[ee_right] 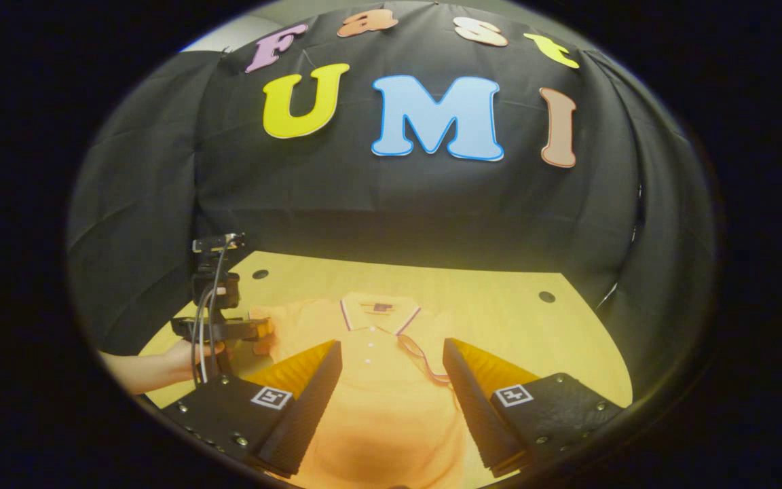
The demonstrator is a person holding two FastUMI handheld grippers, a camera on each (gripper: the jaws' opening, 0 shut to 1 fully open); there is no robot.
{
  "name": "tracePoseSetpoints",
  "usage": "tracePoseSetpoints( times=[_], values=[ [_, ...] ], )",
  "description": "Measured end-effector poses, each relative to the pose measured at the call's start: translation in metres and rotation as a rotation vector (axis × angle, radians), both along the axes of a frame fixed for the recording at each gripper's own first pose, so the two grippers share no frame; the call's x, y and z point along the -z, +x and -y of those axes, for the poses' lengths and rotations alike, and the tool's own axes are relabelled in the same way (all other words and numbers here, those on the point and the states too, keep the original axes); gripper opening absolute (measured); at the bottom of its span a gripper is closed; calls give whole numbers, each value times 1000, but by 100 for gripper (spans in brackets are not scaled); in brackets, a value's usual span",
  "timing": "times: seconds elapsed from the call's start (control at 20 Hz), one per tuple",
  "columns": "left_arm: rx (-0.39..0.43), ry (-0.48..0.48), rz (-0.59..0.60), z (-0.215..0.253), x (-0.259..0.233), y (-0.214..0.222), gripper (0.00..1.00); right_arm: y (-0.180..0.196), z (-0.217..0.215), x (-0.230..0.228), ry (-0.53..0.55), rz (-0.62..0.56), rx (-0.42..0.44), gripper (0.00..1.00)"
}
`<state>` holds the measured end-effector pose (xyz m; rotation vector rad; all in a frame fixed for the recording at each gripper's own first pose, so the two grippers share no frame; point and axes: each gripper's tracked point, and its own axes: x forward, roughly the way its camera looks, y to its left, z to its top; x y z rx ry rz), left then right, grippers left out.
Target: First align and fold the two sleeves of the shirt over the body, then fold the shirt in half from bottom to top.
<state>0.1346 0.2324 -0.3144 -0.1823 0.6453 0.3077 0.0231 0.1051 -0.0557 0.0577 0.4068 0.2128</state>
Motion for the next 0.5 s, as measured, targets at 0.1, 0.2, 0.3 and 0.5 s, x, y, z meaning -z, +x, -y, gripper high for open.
tracePoseSetpoints(
  times=[0.1, 0.2, 0.3, 0.5],
  values=[
    [24, 17, -7, 4, 1, 5, 95, -2, -2, -5, 13, 1, 5, 91],
    [40, 48, -37, 5, 5, 5, 96, -4, -2, -9, 33, -1, 20, 93],
    [65, 53, -43, 10, 2, 9, 94, -6, -5, -10, 57, -9, 36, 93],
    [91, 51, -50, 24, 7, 15, 65, -17, -5, -14, 103, -20, 65, 93]
  ],
)
